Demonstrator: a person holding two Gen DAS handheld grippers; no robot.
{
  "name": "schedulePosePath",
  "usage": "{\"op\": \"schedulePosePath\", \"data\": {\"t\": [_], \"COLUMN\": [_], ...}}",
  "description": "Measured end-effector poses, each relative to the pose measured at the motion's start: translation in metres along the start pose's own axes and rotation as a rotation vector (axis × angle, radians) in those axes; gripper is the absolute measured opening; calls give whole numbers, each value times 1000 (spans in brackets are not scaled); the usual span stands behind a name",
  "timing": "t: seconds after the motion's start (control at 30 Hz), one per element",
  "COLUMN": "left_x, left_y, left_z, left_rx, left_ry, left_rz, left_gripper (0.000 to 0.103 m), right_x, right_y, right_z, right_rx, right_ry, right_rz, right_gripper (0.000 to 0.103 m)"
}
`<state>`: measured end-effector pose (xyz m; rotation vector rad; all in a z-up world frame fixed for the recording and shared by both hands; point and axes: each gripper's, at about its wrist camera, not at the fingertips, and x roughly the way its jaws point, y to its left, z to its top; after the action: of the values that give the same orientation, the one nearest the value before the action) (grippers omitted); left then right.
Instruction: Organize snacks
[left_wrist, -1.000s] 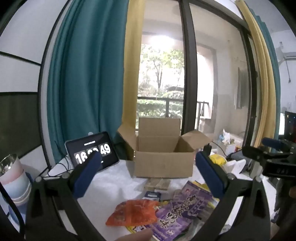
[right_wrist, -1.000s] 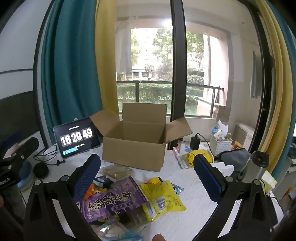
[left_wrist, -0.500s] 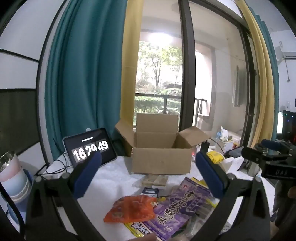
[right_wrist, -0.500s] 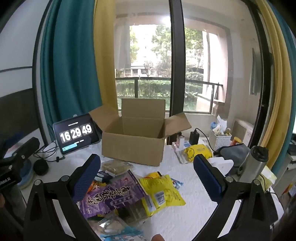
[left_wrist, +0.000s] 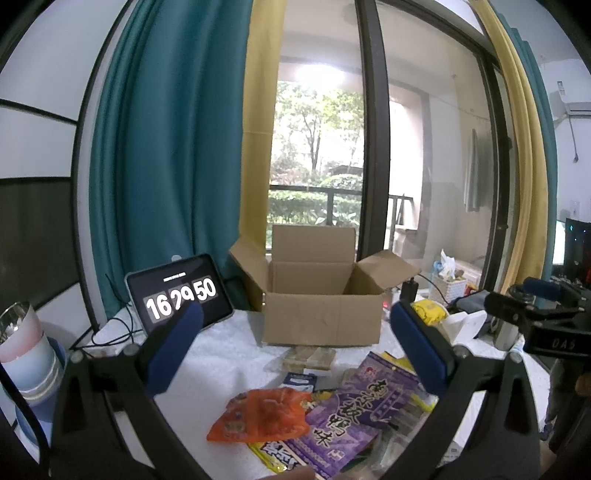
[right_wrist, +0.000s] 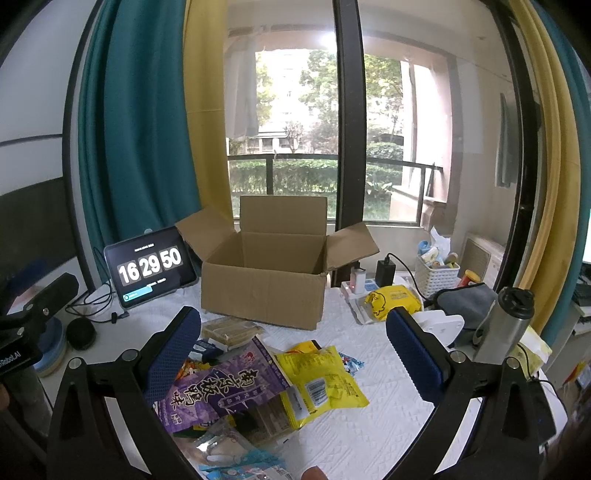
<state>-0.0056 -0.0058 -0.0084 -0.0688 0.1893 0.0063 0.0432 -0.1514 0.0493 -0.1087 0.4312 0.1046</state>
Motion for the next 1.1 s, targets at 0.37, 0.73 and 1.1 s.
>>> {"op": "schedulePosePath", "data": {"t": [0.37, 0.73, 1.1], "left_x": [1, 1, 1], "left_y": [-1, -1, 1], "left_z": [0, -1, 0], "left_rx": [1, 0, -2], "left_ry": [4, 11, 20], "left_rz": [3, 11, 18], "left_gripper": [103, 103, 103], "right_x": [0, 0, -1], "right_y": [0, -2, 1], "right_z": [0, -2, -3], "right_rx": [0, 0, -1], "right_ry": [0, -1, 3], "right_rz": [0, 1, 2], "right_gripper": [103, 103, 103]}}
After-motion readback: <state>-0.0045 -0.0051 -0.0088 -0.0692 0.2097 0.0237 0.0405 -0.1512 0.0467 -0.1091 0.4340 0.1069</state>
